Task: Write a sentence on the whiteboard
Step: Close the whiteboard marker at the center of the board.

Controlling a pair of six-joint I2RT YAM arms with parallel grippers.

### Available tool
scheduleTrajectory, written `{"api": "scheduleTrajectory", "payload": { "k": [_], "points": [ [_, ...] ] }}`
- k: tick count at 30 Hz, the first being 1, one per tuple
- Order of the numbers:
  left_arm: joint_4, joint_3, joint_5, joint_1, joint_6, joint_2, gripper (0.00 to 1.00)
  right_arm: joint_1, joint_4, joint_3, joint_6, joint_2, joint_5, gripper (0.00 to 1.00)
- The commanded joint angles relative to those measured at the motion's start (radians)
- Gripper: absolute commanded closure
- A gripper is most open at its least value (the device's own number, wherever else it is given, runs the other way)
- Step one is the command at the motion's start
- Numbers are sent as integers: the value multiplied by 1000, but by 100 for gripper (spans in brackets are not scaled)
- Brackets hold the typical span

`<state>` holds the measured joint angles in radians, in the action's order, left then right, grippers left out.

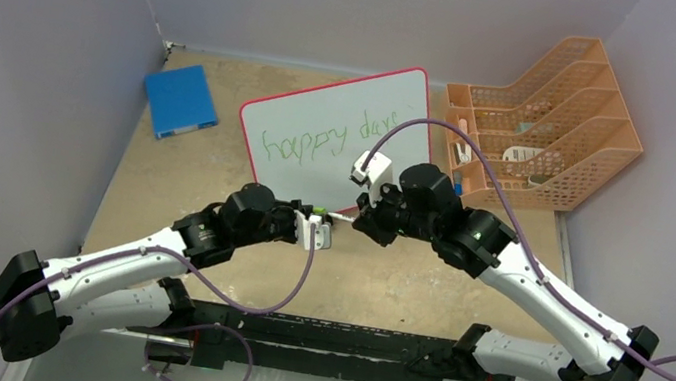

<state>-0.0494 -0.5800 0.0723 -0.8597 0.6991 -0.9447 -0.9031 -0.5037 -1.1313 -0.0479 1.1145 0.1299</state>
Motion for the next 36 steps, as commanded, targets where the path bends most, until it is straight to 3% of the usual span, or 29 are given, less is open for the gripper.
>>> {"api": "scheduleTrajectory", "payload": {
  "k": [1,36],
  "points": [
    [9,-50,21,4,-14,-3,100,-7,16,-40,8,-1,-25,100],
    [-7,-63,49,3,-26,2,100,-23,42,-47,18,39,-40,100]
  ]
}}
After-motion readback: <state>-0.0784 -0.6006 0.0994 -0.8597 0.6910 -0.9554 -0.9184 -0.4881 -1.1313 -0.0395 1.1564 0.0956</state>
